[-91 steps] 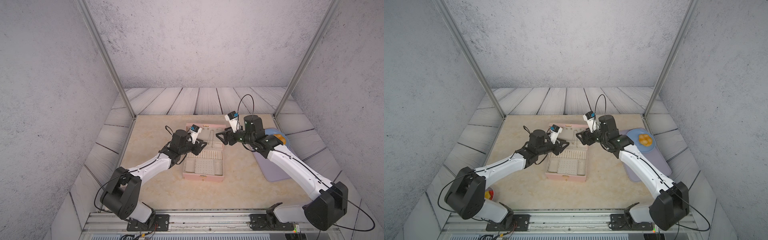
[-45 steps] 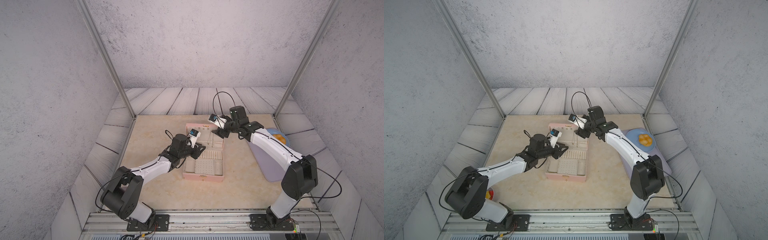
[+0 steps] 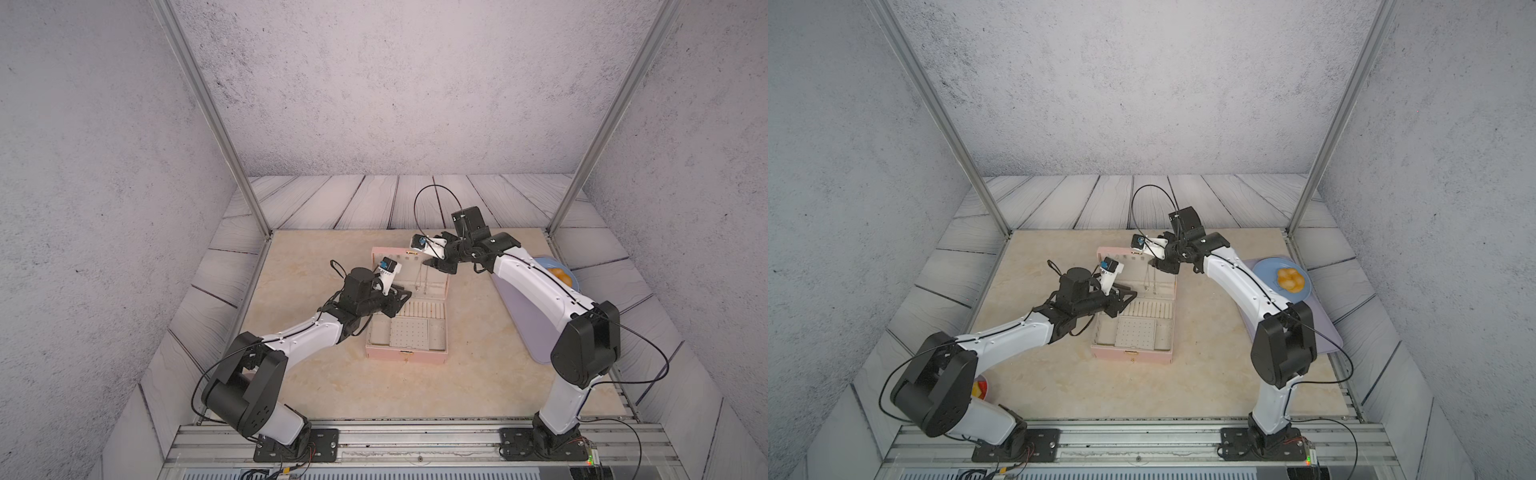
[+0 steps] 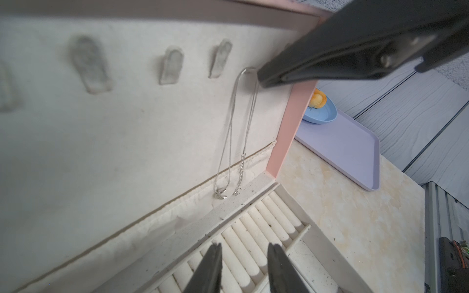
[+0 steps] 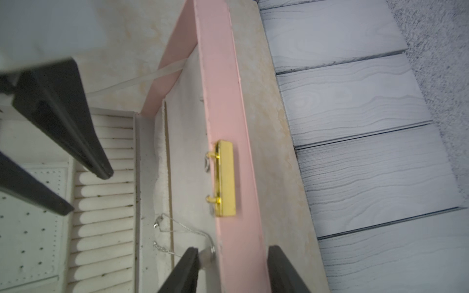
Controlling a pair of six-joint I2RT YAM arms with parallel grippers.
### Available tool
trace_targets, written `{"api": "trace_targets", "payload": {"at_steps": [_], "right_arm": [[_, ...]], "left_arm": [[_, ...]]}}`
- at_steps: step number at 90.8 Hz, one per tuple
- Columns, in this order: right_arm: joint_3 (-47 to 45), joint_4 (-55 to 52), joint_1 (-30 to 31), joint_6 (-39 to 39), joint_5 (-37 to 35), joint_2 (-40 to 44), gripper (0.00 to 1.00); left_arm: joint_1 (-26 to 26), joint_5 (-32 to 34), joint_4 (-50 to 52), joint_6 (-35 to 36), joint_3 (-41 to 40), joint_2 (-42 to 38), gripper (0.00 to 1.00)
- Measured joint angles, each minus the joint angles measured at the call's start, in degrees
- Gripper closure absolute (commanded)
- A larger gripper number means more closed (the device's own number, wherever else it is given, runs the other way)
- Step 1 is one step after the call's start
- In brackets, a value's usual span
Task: Put jewelry chain into jewelry box
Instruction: Close the fastener on the jewelry box.
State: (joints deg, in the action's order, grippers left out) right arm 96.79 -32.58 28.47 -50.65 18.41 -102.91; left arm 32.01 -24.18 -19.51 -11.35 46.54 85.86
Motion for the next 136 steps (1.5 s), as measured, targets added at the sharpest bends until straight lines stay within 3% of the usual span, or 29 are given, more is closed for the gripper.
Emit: {"api": "trace_targets", "payload": {"at_steps": [17,32,68,75,89,101,117,131,136], "right_arm": [[0.42,0.22,0.02,0.28,-0.61,0.0,0.77],[0.55,-0.15,0.42,0.09,-2.56,-0.15,0.85],[0.02,4.13,2.71,1.16,-11.91,-1.14,0.92],[-0.11,4.79,3.1,1.75,-12.79,-1.14,0.86],[-0.11,6.05,3.56,5.7,-13.55,-0.76,0.53],[-0.85,7.61,3.61,10.49,-14.01,1.86,0.38],[-4.96,12.15,3.61,21.2,-14.73,9.75,0.33],[-14.08,19.06,3.61,37.92,-14.36,18.34,0.33],[-17.88,21.38,3.61,43.76,-13.4,20.35,0.32]], "left_arm": [[0.0,0.02,0.0,0.02,0.0,0.0,0.64],[0.0,0.07,0.02,0.28,0.0,0.0,0.64],[0.0,0.85,0.07,0.66,0.0,0.0,0.64],[0.0,1.14,0.07,0.68,-0.02,-0.02,0.64],[0.0,3.13,0.76,1.88,-0.92,-1.75,0.62],[-0.13,5.7,2.12,4.57,-1.11,-4.96,0.59],[-2.21,11.04,3.91,5.03,-1.14,-8.0,0.5],[-5.27,16.33,6.73,-1.36,-2.29,-8.41,0.39],[-5.99,17.9,7.89,-4.5,-3.87,-8.87,0.31]]}}
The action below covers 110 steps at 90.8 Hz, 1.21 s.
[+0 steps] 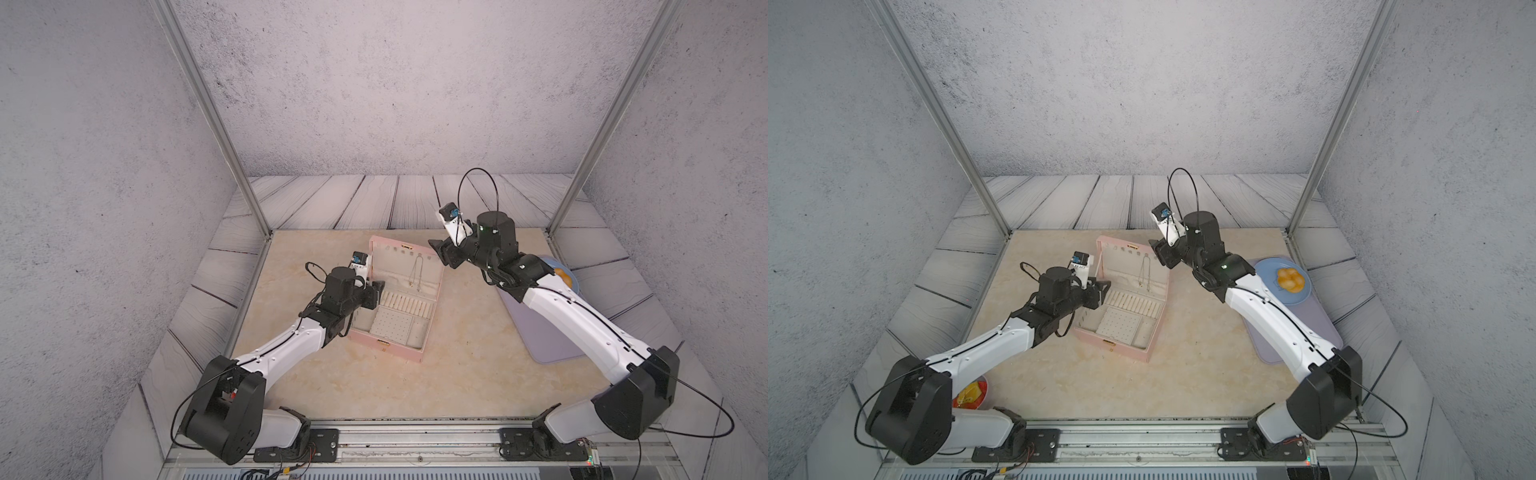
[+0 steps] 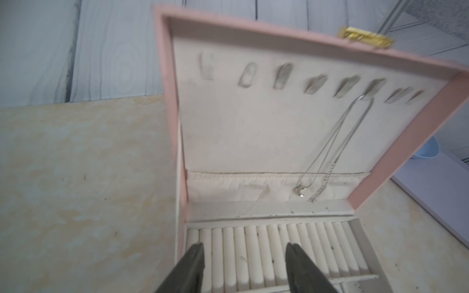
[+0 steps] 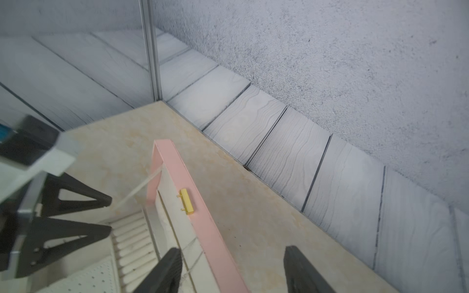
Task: Put jewelry chain into jewelry box
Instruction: Close the fastener on the jewelry box, then adjust the jewelry box at the center of the board.
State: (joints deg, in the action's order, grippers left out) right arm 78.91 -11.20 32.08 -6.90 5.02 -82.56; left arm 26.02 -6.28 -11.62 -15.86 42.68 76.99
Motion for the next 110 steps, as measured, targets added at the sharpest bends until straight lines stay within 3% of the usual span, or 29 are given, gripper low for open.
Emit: {"api": "trace_targets", "payload": {"at_steps": [8,18,31,53,68,86,95,110], "right_arm": [[-4.42,1.55,0.0,8.09,1.27,0.92,0.33],[-7.89,0.98,0.0,14.58,2.05,0.72,0.32],[-9.38,0.24,0.0,18.93,2.38,0.83,0.31],[-10.67,0.24,0.0,22.82,1.9,2.43,0.32],[-13.27,0.26,0.0,26.49,0.96,3.96,0.43],[-17.33,-0.57,-0.02,30.03,-0.68,4.94,0.47],[-18.38,-0.94,0.0,30.75,-1.07,5.86,0.49],[-19.69,0.61,-0.02,32.04,-0.5,6.54,0.54]], "left_arm": [[-0.44,2.58,2.51,-4.07,-2.91,-1.18,0.22],[-0.52,4.79,5.09,-9.2,-6.38,-2.78,0.17],[-0.55,5.27,7.19,-13.6,-8.13,-2.84,0.17],[-0.04,-2.91,8.39,-16.44,-8.44,-1.75,0.23],[5.2,-8.37,8.17,-14.6,-9.97,-3.61,0.24],[10.95,-14.14,9.49,-8.81,-8.02,-0.37,0.31],[12.0,-12.15,11.78,-5.27,-7.54,-2.25,0.31],[11.98,-2.12,11.78,1.53,-7.17,-14.19,0.44]]}}
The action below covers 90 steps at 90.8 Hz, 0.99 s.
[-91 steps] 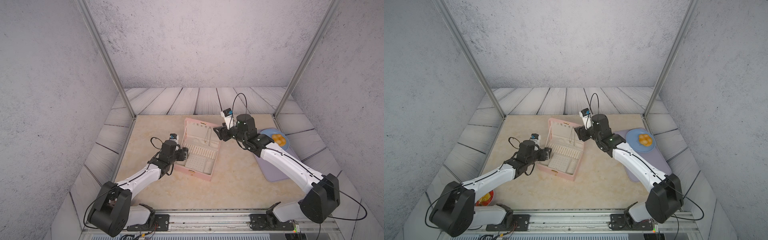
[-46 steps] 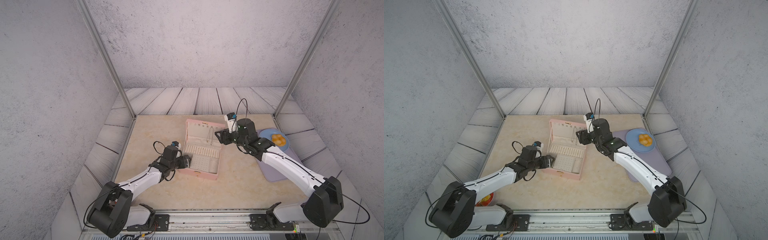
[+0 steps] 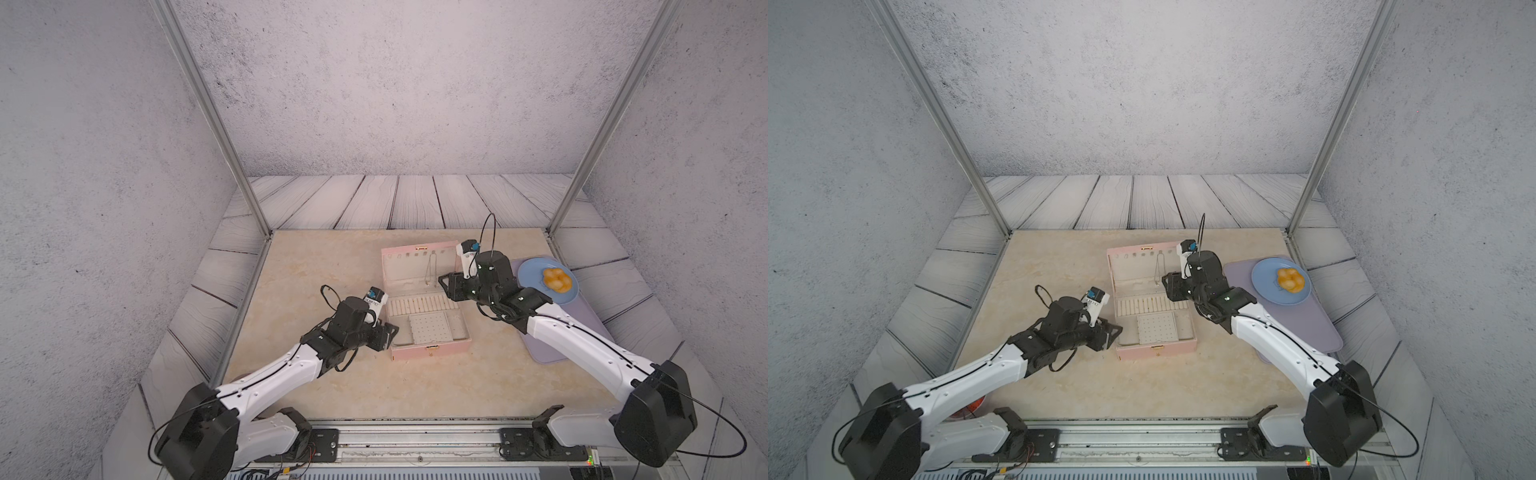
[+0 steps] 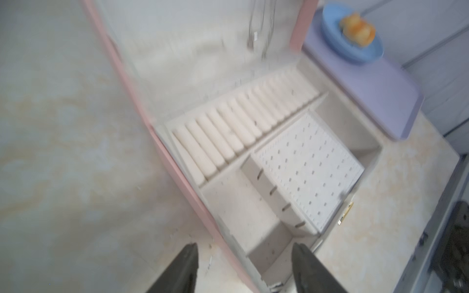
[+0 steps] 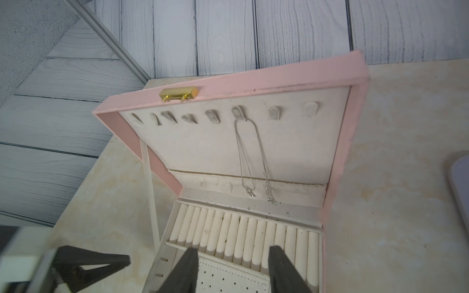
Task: Put jewelry chain into jewelry box
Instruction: Adjust the jewelry box at the center of the board, then open the storage slot of the jewelry box.
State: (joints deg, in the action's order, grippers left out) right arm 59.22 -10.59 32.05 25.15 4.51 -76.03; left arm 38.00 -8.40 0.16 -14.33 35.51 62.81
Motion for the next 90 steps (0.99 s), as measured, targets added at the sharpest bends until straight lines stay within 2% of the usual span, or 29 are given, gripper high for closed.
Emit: {"api": "trace_targets", "payload": {"at_steps": [9,23,44,67,90], "right_arm": [[-0.55,0.7,0.0,0.44,0.72,-0.42,0.54],[-1.05,1.86,-0.04,0.92,1.6,-1.01,0.54],[-3.21,3.98,-0.9,1.25,1.6,-1.01,0.54],[-4.09,5.35,-1.79,1.36,2.69,-1.01,0.54],[-4.24,6.47,-1.92,1.36,2.93,-1.01,0.54]], "left_arm": [[0.02,3.63,-1.07,4.04,4.83,0.15,0.48],[0.44,5.75,-1.75,10.47,15.63,11.43,0.5],[1.68,9.73,0.79,20.11,25.11,24.2,0.49],[1.66,14.67,2.99,25.38,30.38,31.85,0.46],[1.73,15.74,3.34,27.34,31.89,36.13,0.51]]}}
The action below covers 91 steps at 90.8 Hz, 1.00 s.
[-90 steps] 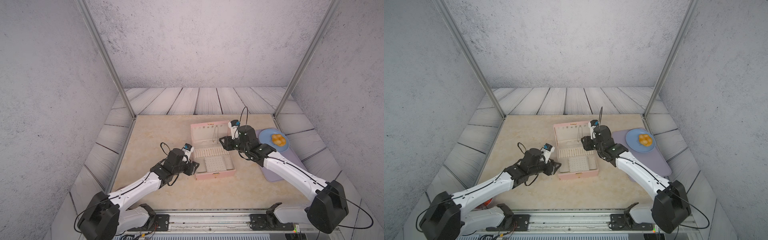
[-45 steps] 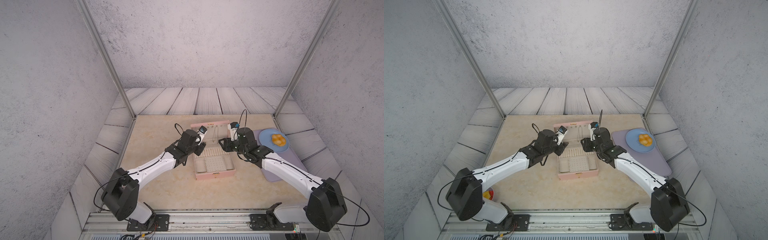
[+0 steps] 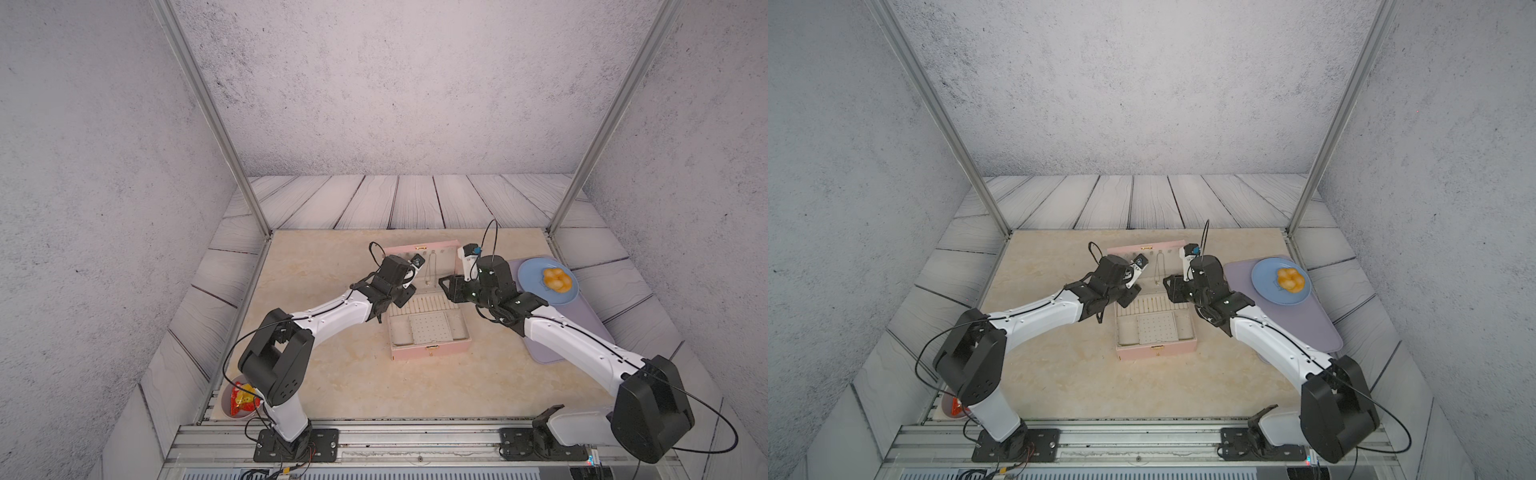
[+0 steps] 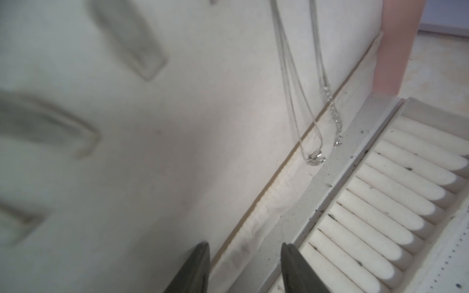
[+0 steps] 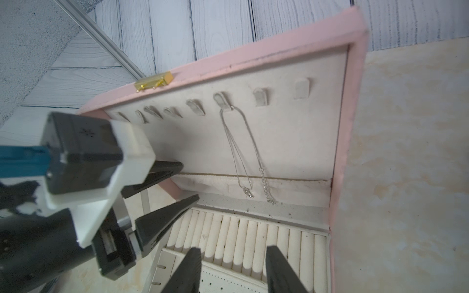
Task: Put jewelry chain into jewelry box
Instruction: Open the storage slot of the jewelry box.
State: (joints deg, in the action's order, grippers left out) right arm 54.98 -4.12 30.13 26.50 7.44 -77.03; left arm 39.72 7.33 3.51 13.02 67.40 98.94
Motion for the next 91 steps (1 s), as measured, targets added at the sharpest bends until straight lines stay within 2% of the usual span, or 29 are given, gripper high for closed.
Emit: {"api": "trace_targets", "payload": {"at_steps": [22,37,56,79,91], "right_arm": [[0.0,0.9,-0.11,-0.07,0.59,0.0,0.54],[-0.04,1.01,-0.11,-0.07,0.79,0.0,0.55],[-0.04,1.57,-0.11,0.76,1.57,-1.03,0.6],[-0.9,6.75,-0.11,4.44,4.22,-6.05,0.68],[-0.94,8.87,-0.11,5.53,3.34,-8.9,0.69]], "left_arm": [[0.24,0.37,-0.35,1.33,0.07,1.38,0.57],[0.31,1.6,-1.4,2.64,0.07,2.34,0.81],[0.26,1.86,-5.27,2.49,-1.77,2.36,1.0],[0.15,0.11,-11.06,2.6,-6.32,1.16,1.0],[0.04,-1.2,-13.2,3.32,-8.22,0.42,1.0]]}}
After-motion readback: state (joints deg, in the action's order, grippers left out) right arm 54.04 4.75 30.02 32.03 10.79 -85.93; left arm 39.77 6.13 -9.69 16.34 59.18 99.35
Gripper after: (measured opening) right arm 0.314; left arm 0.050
